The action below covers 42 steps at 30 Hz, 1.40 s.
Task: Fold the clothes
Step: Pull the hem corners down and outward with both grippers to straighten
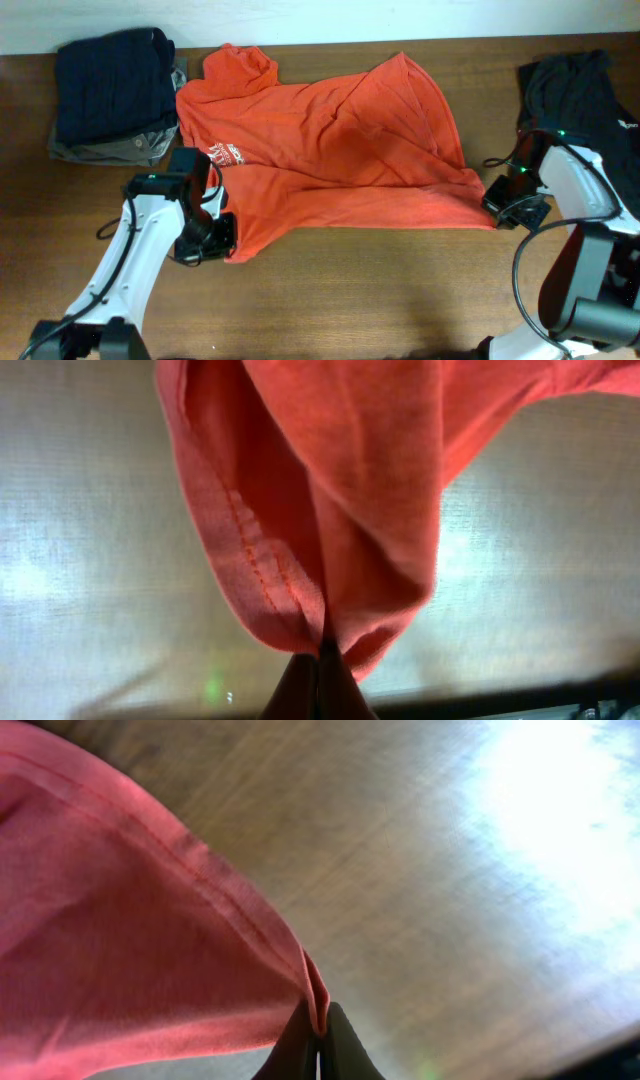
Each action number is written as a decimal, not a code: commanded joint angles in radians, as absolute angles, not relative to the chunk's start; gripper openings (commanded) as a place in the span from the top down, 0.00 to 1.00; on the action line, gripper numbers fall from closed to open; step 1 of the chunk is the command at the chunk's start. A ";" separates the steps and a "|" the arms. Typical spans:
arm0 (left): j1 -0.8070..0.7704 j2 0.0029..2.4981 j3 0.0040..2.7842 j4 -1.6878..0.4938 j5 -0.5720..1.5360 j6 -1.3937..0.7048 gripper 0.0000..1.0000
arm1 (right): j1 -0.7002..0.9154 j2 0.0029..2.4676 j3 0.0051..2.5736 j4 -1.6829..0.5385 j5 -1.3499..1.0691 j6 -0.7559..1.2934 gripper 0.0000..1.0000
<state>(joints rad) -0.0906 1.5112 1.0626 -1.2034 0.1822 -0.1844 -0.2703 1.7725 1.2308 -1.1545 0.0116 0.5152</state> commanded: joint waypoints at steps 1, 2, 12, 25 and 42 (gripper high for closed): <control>-0.091 1.476 1.061 -1.241 0.174 -0.202 0.99 | -0.319 1.723 1.250 -1.180 0.046 0.537 0.96; -0.091 1.470 1.061 -1.254 0.174 -0.206 0.99 | -0.334 1.714 1.250 -1.191 0.046 0.537 0.96; -0.091 1.412 1.061 -1.383 0.084 -0.311 0.99 | -0.420 1.606 1.249 -1.302 0.043 0.537 0.96; -0.091 1.328 1.061 -1.412 0.082 -0.371 0.99 | -0.421 1.439 1.248 -1.412 0.150 0.682 0.96; -0.091 1.328 1.061 -1.429 0.089 -0.370 0.31 | -0.420 1.286 1.248 -1.435 0.169 0.706 0.01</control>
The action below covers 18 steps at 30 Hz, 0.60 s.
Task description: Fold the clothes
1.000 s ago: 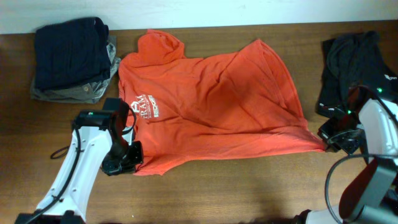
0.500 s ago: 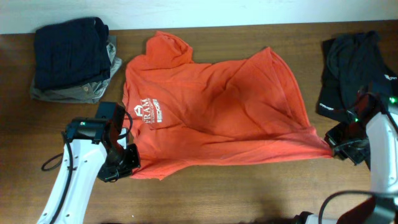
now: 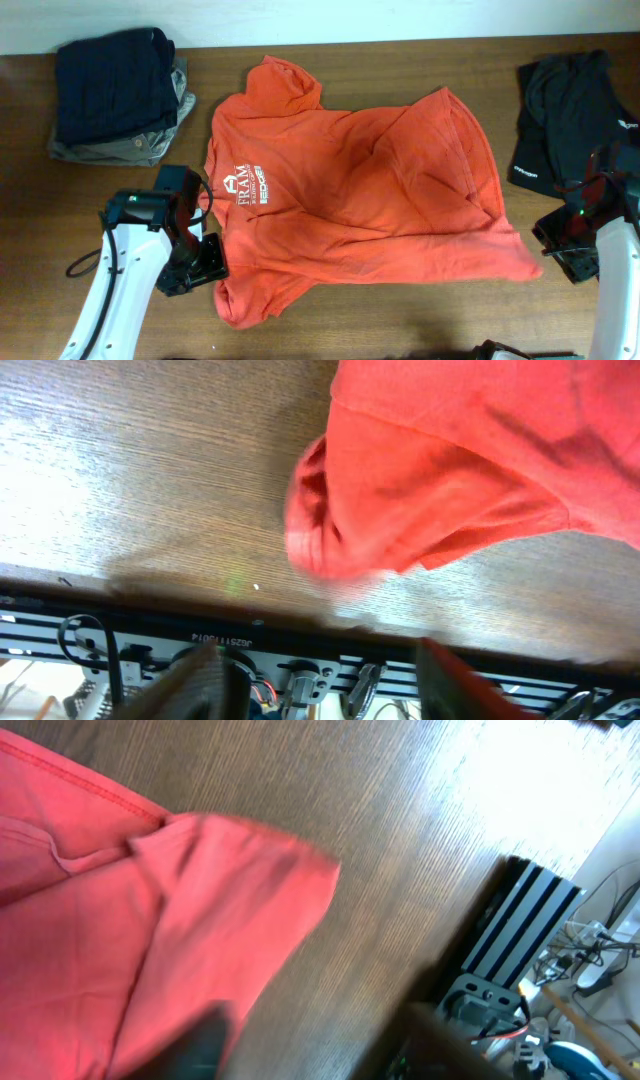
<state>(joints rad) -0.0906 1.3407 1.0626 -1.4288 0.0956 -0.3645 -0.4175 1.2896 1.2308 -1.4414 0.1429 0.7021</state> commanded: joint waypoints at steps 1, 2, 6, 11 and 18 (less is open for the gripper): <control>-0.091 1.328 1.061 -1.426 0.089 -0.370 0.31 | -0.420 1.287 1.248 -1.423 0.169 0.701 0.01; -0.091 1.328 1.061 -1.422 0.089 -0.370 0.31 | -0.420 1.287 1.248 -1.405 0.160 0.682 0.01; -0.091 1.328 1.061 -1.374 0.090 -0.369 0.31 | -0.420 1.287 1.249 -1.297 0.000 0.496 0.00; -0.091 1.328 1.061 -1.235 0.150 -0.350 0.32 | -0.419 1.296 1.248 -1.101 -0.314 0.290 0.11; -0.091 1.329 1.061 -1.037 0.168 -0.351 0.39 | -0.329 1.428 1.255 -0.873 -0.390 0.167 0.18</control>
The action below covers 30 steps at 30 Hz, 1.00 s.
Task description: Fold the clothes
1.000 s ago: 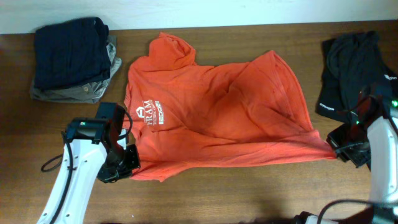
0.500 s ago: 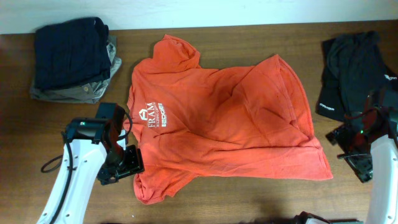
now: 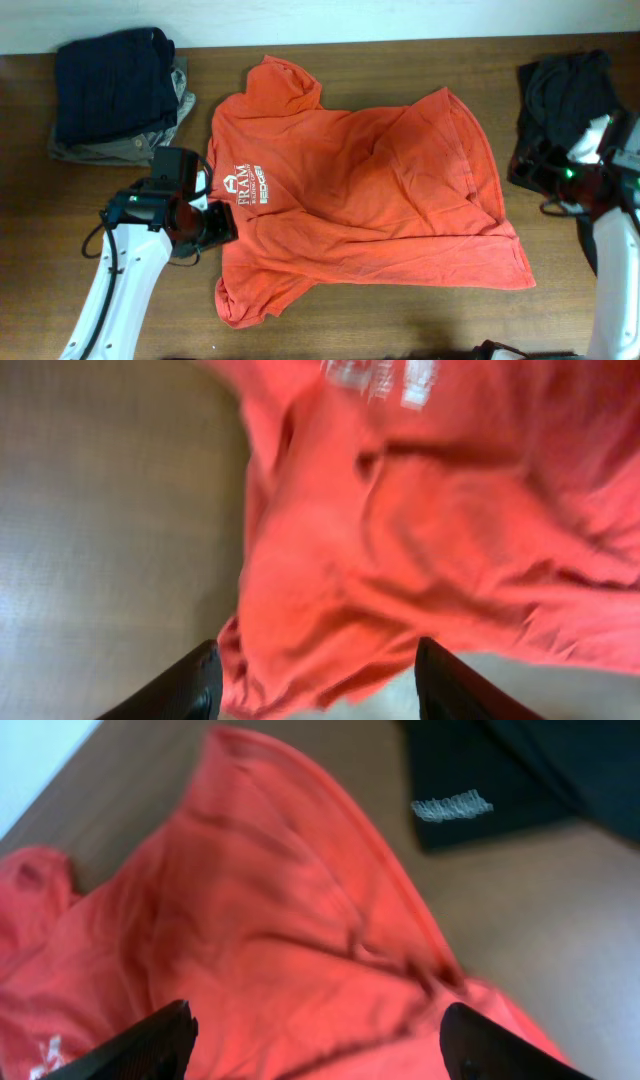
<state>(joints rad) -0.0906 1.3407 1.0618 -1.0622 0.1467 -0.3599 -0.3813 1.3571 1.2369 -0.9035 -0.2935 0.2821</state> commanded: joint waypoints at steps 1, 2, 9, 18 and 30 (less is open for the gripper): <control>-0.091 1.330 1.061 -1.019 0.168 -0.351 0.39 | -0.306 1.465 1.262 -0.858 -0.389 0.160 0.18; -0.091 1.330 1.061 -1.003 0.168 -0.351 0.38 | -0.281 1.511 1.274 -0.843 -0.388 0.160 0.18; -0.091 1.330 1.061 -0.980 0.168 -0.351 0.37 | -0.157 1.836 1.467 -0.788 -0.382 0.131 0.10; -0.091 1.330 1.060 -0.984 0.168 -0.351 0.37 | -0.078 2.172 1.815 -0.795 -0.238 0.033 0.04; -0.091 1.330 1.002 -0.979 0.168 -0.352 0.38 | -0.078 2.320 1.917 -0.638 -0.171 0.042 0.16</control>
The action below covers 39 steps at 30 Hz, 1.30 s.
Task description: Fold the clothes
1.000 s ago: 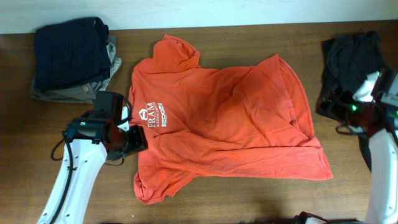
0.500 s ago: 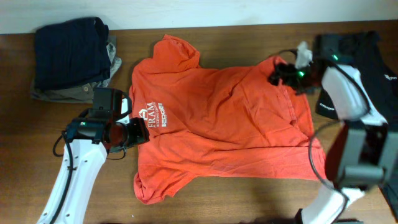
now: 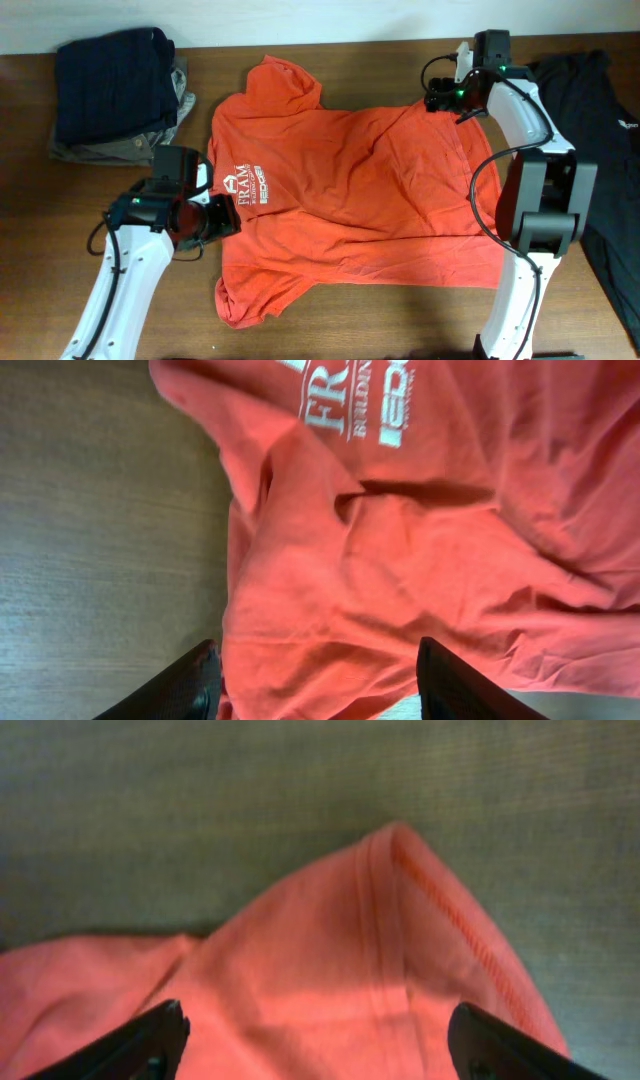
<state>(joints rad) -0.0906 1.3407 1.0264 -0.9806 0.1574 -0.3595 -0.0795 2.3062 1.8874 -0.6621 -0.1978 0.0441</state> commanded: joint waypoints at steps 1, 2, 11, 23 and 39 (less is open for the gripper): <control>-0.091 1.330 0.998 -0.978 0.168 -0.352 0.37 | -0.078 2.325 1.917 -0.627 -0.171 0.045 0.16; -0.091 1.330 0.997 -0.979 0.168 -0.352 0.37 | -0.079 2.329 1.917 -0.616 -0.170 0.058 0.16; -0.091 1.330 0.997 -0.953 0.168 -0.352 0.37 | -0.079 2.387 1.917 -0.594 -0.168 0.060 0.24; -0.091 1.330 0.997 -0.952 0.168 -0.352 0.37 | -0.079 2.429 1.917 -0.572 -0.134 0.091 0.75; -0.091 1.330 0.997 -0.939 0.149 -0.352 0.36 | -0.080 2.430 2.014 -0.613 0.277 0.083 0.96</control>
